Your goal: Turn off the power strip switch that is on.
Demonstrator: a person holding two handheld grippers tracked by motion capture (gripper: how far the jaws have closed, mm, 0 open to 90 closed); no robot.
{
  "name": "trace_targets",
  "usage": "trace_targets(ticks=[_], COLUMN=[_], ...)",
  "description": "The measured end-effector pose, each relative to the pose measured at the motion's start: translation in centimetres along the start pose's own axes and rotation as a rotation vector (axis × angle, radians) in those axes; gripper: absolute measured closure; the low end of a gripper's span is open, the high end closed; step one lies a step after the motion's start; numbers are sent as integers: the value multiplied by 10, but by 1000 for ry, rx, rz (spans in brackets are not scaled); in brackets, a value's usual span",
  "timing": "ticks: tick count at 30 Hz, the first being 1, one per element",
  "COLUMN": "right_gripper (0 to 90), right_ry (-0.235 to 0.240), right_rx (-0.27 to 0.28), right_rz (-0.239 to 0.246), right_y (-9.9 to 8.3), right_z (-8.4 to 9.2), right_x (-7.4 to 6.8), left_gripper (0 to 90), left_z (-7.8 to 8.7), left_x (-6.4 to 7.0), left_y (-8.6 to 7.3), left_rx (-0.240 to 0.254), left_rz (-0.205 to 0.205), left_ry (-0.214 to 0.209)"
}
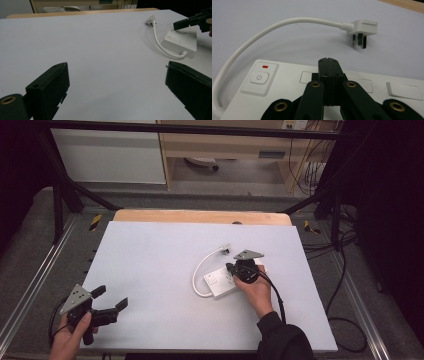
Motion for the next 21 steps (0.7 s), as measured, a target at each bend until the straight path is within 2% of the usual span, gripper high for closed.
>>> trace_targets(ticks=[21], right_gripper=[900], right_ry=[3], right_rx=[8], right_rz=[-10], right_y=[-1], right_z=[-1], right_x=[1], left_gripper=[53], left_z=[0], left_x=[0], left_y=[0], left_rx=[-1], left_rz=[-1], left_ry=[0])
Point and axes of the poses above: each handheld gripper's, and its own axes: z roughly backward along the jaws, y roughly out of its top, x roughly to its right, the point moved 4 cm from there along -z, roughly forward along the jaws, and after that the axes turned 1 degree about y, right-handed, at the moved point
